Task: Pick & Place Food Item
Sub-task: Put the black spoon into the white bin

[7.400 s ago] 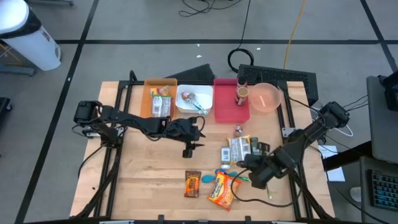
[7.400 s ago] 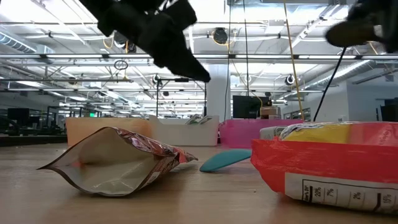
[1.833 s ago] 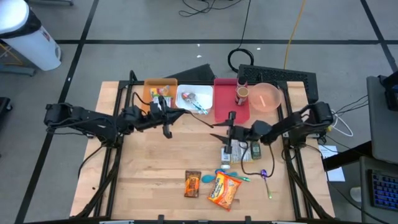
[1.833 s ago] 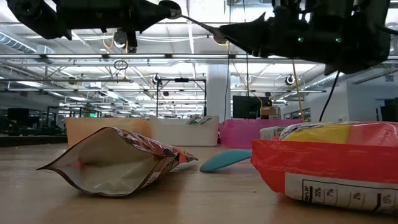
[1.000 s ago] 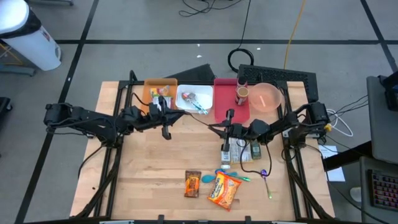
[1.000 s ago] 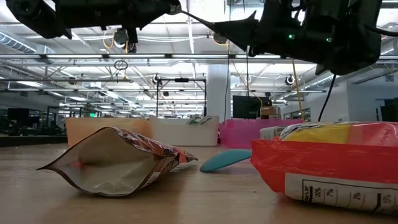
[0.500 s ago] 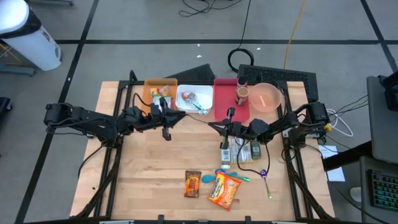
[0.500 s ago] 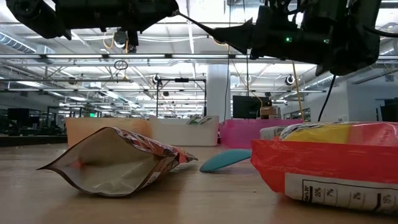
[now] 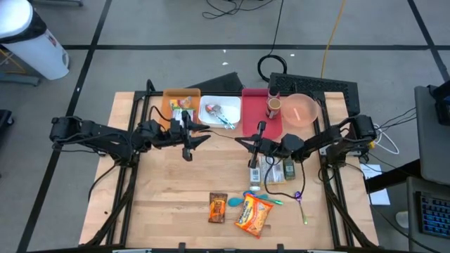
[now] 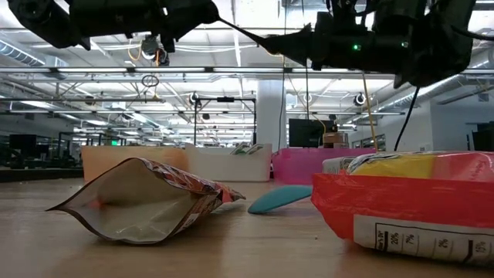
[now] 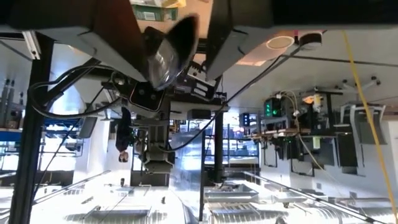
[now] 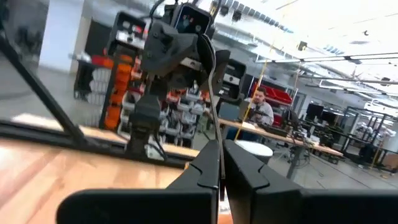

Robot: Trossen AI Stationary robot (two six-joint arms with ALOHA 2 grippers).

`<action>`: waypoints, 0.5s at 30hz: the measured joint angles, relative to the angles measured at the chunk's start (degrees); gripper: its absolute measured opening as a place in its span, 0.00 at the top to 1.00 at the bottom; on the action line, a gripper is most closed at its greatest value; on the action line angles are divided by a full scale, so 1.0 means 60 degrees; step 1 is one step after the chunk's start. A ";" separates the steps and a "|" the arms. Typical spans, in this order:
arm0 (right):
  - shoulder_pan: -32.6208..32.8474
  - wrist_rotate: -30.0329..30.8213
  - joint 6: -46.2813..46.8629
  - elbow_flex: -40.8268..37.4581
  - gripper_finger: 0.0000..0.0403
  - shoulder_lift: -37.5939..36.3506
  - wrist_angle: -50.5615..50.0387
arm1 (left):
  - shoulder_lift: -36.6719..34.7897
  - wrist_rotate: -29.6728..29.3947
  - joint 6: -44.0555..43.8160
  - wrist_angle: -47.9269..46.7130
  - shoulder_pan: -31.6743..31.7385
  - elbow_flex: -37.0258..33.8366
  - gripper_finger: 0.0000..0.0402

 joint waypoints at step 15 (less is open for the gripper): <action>-0.0477 0.0756 -0.1366 0.2259 1.00 -0.2475 -0.8520 | -0.2087 0.0571 0.1048 -0.1039 -0.0449 0.0011 0.47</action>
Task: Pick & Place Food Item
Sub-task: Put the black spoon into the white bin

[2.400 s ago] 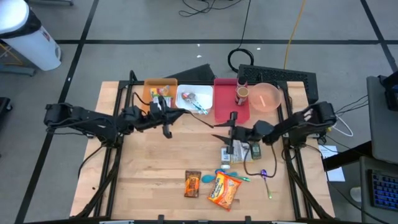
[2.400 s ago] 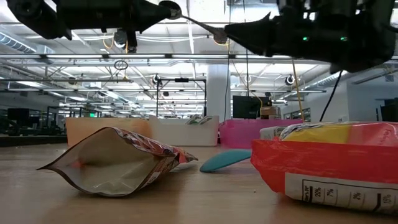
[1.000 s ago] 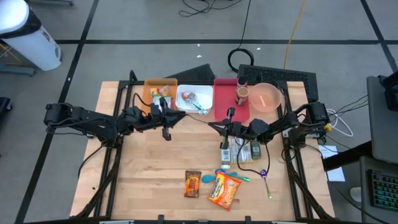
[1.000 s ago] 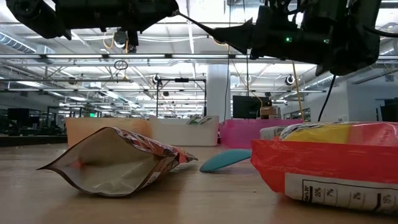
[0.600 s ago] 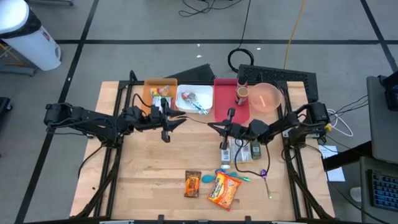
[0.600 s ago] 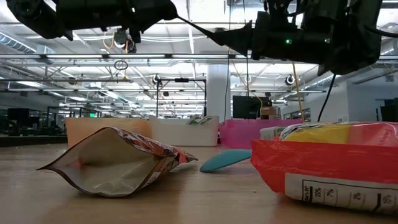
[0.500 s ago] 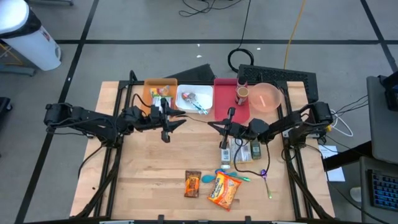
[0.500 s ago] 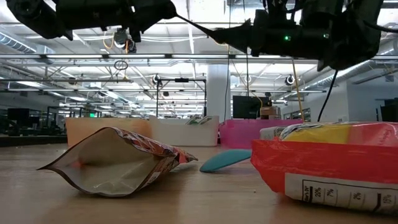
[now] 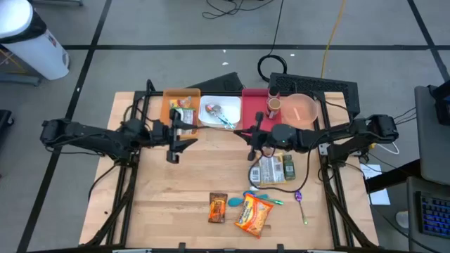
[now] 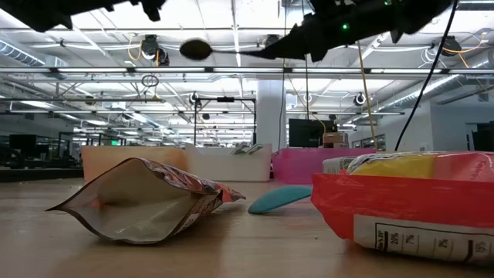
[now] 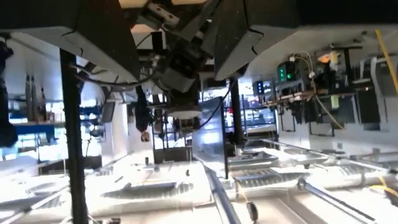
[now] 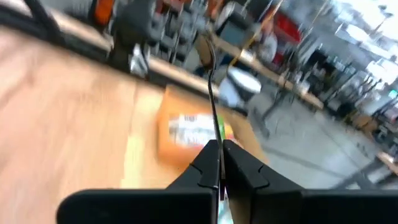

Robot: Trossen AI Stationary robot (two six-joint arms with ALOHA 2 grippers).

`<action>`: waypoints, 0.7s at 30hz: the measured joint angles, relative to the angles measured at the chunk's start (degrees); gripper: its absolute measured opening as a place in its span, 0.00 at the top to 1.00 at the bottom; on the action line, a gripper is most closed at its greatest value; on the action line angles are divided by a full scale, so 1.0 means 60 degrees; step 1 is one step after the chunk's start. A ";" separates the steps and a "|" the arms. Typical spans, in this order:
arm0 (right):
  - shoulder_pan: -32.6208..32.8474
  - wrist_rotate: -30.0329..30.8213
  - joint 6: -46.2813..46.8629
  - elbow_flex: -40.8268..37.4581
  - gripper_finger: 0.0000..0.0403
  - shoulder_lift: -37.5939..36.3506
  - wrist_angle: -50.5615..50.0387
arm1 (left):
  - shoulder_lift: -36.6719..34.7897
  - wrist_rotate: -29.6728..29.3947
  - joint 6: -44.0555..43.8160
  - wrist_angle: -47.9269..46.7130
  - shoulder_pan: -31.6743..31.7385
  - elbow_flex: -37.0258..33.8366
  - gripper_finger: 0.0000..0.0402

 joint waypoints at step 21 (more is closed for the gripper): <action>-0.1953 0.0780 0.0030 0.2341 1.00 0.2414 -0.2845 | -0.1107 -0.0017 0.0664 -0.1602 -0.0109 -0.0004 0.51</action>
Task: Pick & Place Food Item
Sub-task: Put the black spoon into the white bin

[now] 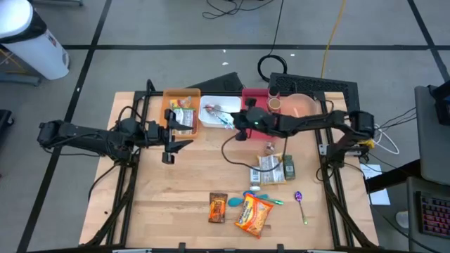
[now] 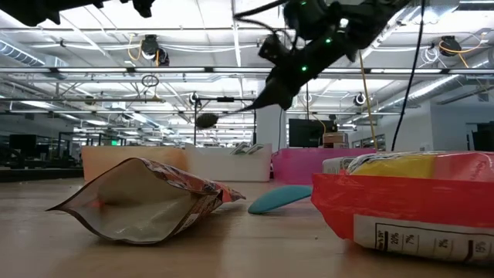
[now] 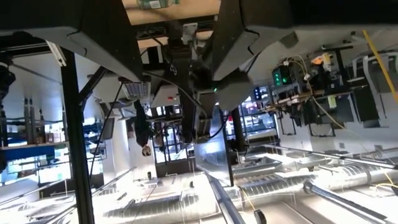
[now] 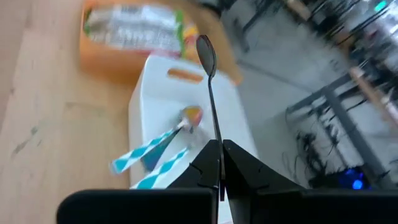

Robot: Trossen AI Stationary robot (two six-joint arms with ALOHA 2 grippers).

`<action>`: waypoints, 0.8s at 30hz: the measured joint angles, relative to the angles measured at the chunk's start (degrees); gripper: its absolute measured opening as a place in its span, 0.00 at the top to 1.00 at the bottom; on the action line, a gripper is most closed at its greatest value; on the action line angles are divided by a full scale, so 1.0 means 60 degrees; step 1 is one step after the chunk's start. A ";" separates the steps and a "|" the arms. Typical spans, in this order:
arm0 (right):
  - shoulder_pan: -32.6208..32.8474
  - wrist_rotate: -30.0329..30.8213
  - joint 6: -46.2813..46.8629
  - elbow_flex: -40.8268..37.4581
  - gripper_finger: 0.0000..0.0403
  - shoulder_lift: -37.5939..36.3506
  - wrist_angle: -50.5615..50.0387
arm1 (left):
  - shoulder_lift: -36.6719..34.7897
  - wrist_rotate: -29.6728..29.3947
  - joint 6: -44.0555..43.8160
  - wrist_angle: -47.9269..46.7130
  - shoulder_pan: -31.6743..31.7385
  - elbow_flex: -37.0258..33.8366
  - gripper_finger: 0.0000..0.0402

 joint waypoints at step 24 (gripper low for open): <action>-0.0146 0.0969 0.1679 0.2873 1.00 0.1897 -0.4128 | 0.0000 -0.0335 -0.0007 -0.0227 0.0015 0.0000 0.51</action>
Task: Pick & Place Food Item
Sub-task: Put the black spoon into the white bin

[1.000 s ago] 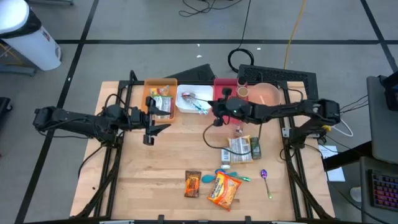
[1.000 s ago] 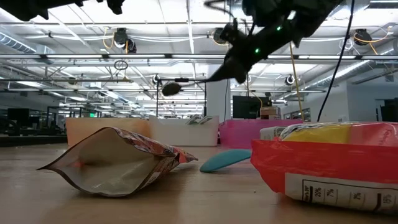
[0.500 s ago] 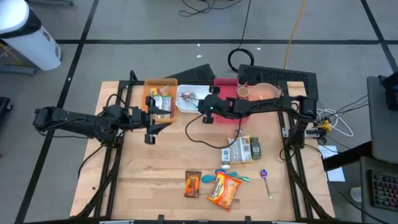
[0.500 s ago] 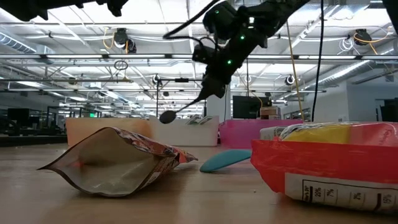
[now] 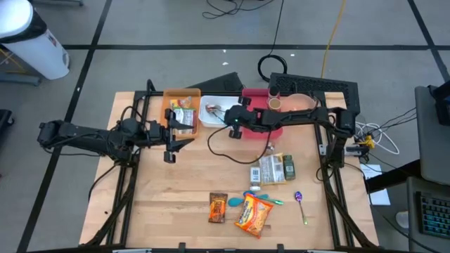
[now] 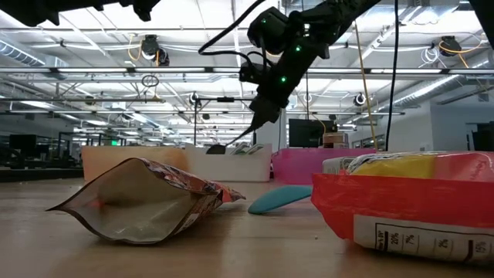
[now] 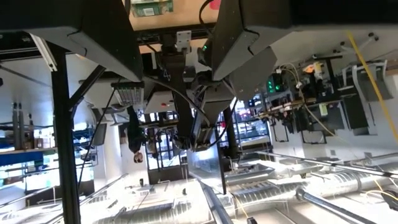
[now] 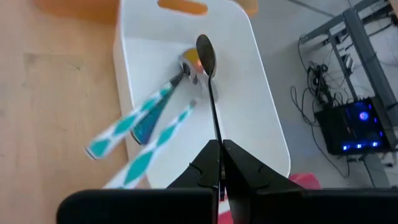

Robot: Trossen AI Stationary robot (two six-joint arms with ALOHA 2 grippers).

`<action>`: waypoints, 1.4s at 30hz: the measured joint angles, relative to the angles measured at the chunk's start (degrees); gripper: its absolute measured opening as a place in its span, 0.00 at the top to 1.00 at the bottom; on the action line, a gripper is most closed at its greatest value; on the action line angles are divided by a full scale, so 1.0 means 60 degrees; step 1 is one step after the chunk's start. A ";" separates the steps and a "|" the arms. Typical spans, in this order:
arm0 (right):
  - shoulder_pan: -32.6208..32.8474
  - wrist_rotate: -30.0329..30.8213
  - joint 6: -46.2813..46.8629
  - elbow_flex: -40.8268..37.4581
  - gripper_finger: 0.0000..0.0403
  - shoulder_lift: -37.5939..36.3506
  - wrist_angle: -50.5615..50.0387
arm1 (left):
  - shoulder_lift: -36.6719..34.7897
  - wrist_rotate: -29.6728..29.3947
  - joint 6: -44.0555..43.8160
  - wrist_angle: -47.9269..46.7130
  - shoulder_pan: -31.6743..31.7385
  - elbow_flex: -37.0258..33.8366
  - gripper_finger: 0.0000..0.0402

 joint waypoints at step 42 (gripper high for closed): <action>-0.0134 -0.0279 0.0587 -0.0018 0.99 0.0980 0.0355 | 0.0047 -0.0408 0.0003 -0.0208 0.0000 -0.0007 0.51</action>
